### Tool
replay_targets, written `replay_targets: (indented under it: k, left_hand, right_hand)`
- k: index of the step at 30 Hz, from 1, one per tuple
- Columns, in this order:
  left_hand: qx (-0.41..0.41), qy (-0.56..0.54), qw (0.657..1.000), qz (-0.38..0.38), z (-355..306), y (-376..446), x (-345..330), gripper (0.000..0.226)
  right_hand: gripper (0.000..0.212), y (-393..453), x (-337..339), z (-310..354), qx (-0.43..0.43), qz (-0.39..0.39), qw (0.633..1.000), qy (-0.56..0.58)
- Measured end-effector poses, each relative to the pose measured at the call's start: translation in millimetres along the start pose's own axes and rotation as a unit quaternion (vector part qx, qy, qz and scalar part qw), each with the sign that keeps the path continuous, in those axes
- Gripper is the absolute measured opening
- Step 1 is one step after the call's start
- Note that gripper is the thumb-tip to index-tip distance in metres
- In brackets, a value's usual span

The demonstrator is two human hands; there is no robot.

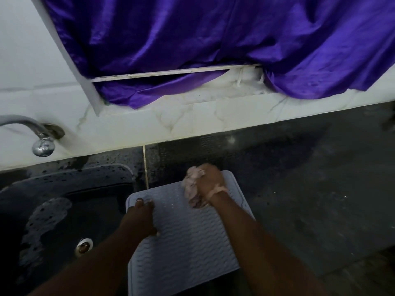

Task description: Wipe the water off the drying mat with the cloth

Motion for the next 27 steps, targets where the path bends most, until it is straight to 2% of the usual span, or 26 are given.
replay_targets:
  k: [2,5,9,11,14,17,18,20,22,25,27]
  left_hand:
    - [-0.001,-0.003,1.000,-0.001,-2,1,-2,0.116]
    - [-0.004,-0.010,1.000,-0.002,-1,-1,-2,0.113]
    - [-0.003,-0.019,1.000,-0.002,-2,-3,1,0.108]
    - [-0.006,-0.018,1.000,0.000,-1,-3,-1,0.108]
    - [-0.008,-0.011,1.000,-0.014,1,-1,-1,0.107]
    - [-0.012,-0.025,1.000,-0.014,3,2,-4,0.106]
    - [-0.020,-0.028,0.999,-0.019,3,1,-3,0.099]
    - [-0.034,-0.033,0.998,-0.027,6,-2,1,0.073]
    - [-0.045,-0.073,0.995,-0.045,18,-5,5,0.063]
    - [-0.087,-0.119,0.987,-0.065,30,-7,5,0.067]
    - [-0.064,-0.165,0.978,-0.109,42,-16,7,0.049]
  right_hand:
    - [0.020,2,61,-38,-0.071,-0.091,0.993,-0.022]
    - [0.033,8,94,-74,-0.133,-0.126,0.983,-0.028]
    - [0.043,30,18,-66,-0.136,-0.031,0.968,-0.210]
    - [0.052,24,-23,-56,-0.135,-0.011,0.966,-0.220]
    - [0.056,16,-43,-35,-0.125,-0.022,0.966,-0.227]
    - [0.055,2,-85,21,-0.060,0.008,0.964,-0.259]
    - [0.052,-7,-106,44,-0.029,0.025,0.963,-0.266]
    - [0.040,-24,-146,86,0.050,0.052,0.964,-0.255]
    - [0.032,-29,-151,97,0.100,0.057,0.980,-0.163]
    - [0.022,-28,-101,85,0.091,0.086,0.992,-0.018]
    - [0.026,-26,-48,75,0.064,0.045,0.997,-0.008]
Point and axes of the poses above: each hand's wrist, its own y-axis towards the middle knuckle, its own x-axis out of the back of the hand, z = x × y, the point moved 10 cm from there along y, towards the middle knuckle, and after that the axes turned 11 degrees about z, right-handed, at the moved point
